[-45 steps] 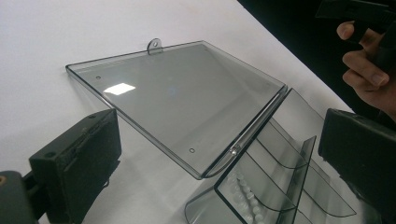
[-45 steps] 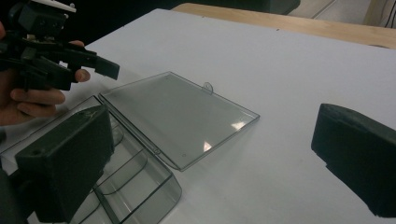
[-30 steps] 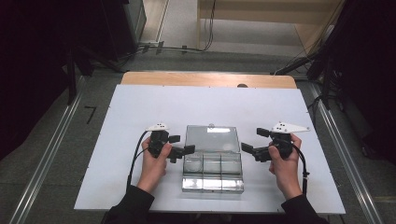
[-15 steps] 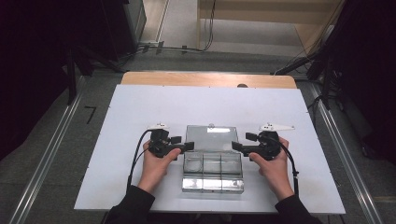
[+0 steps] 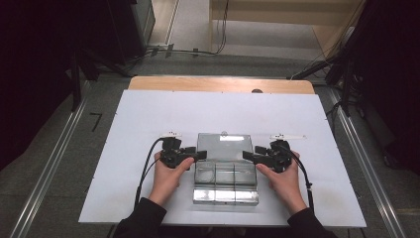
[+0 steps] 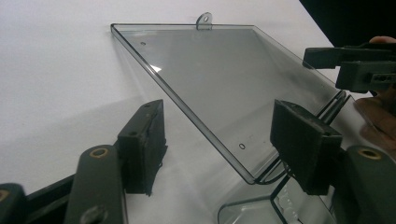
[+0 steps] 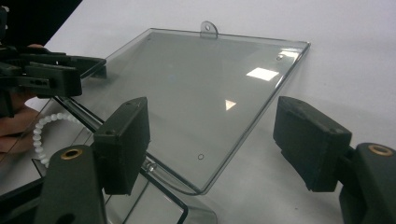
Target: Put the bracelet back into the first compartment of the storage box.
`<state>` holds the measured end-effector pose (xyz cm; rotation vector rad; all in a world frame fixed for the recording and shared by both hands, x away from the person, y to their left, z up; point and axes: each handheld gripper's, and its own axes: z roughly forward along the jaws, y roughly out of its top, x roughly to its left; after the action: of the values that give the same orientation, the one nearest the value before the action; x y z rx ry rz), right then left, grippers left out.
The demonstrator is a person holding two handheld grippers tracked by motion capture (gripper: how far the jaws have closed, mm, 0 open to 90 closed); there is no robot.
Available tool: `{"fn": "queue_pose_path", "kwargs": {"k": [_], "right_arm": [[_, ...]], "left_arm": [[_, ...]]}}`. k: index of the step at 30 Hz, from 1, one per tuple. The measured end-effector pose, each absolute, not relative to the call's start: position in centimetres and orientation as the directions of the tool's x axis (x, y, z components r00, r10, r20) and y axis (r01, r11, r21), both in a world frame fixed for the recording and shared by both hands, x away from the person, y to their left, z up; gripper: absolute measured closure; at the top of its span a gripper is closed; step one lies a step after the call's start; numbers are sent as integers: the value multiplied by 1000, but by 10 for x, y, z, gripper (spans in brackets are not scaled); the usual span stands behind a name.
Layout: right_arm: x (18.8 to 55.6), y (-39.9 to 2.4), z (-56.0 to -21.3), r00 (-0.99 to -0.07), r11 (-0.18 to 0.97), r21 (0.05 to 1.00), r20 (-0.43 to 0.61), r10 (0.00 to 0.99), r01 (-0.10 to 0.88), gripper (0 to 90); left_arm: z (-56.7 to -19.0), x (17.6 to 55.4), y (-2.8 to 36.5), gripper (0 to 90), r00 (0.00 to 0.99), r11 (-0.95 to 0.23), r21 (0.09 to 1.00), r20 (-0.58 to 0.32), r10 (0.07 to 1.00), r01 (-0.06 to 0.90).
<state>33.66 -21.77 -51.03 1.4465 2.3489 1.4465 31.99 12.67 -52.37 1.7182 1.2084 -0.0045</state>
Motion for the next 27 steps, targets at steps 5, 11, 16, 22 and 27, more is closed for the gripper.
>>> {"fn": "queue_pose_path", "kwargs": {"k": [5,11,16,22,27], "right_arm": [[337,-216,-513,-555,132,698,424,716,704,274],[338,-214,-518,-543,133,678,439,716,723,329],[339,-216,-519,-533,119,666,462,709,736,341],[339,-217,-520,-529,110,663,475,704,741,359],[339,-218,-520,-528,103,665,478,702,739,369]], "left_arm": [[-524,320,126,394,505,-6,702,-505,700,712],[-525,321,126,402,503,1,701,-514,695,714],[-525,321,127,423,502,1,702,-510,698,712],[-526,322,130,456,498,11,696,-525,690,718],[-526,322,130,461,493,16,691,-530,690,722]]}}
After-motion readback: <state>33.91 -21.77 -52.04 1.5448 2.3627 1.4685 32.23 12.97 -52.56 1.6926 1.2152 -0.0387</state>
